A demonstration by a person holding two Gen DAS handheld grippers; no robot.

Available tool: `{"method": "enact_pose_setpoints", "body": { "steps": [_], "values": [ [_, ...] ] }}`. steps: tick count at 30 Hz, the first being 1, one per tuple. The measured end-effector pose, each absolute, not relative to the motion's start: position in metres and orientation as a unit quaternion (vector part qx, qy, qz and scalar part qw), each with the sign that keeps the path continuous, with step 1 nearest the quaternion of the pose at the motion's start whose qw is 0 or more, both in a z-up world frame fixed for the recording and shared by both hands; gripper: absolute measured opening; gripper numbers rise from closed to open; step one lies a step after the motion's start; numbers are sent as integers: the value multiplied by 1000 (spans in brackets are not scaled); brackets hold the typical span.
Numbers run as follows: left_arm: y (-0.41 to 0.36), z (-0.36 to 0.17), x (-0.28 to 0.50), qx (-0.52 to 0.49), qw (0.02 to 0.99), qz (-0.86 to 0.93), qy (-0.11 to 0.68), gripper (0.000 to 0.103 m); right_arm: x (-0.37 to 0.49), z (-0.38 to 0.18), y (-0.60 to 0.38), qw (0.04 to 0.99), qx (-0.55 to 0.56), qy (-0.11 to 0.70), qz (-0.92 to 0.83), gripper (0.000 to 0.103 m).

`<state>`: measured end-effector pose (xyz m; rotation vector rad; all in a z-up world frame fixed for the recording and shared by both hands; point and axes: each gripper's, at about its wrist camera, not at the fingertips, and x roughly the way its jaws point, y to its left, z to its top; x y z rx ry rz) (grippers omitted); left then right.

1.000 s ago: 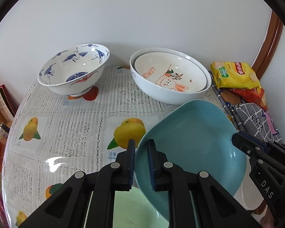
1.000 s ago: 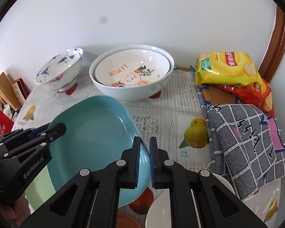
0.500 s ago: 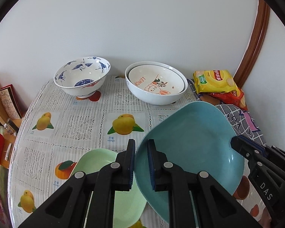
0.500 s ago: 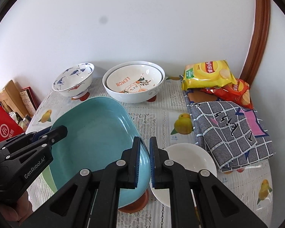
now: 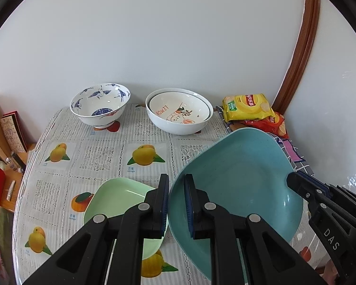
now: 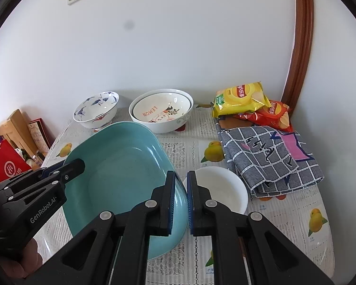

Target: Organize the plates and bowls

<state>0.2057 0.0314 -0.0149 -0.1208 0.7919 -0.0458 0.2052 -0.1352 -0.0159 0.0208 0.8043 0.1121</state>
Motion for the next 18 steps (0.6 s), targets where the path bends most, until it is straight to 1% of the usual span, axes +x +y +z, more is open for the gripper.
{"method": "enact_pose_setpoints", "body": {
  "steps": [18],
  "values": [
    [50, -10, 186, -75, 922, -11, 381, 13, 188, -11, -123, 920, 13, 385, 70, 10]
  ]
}}
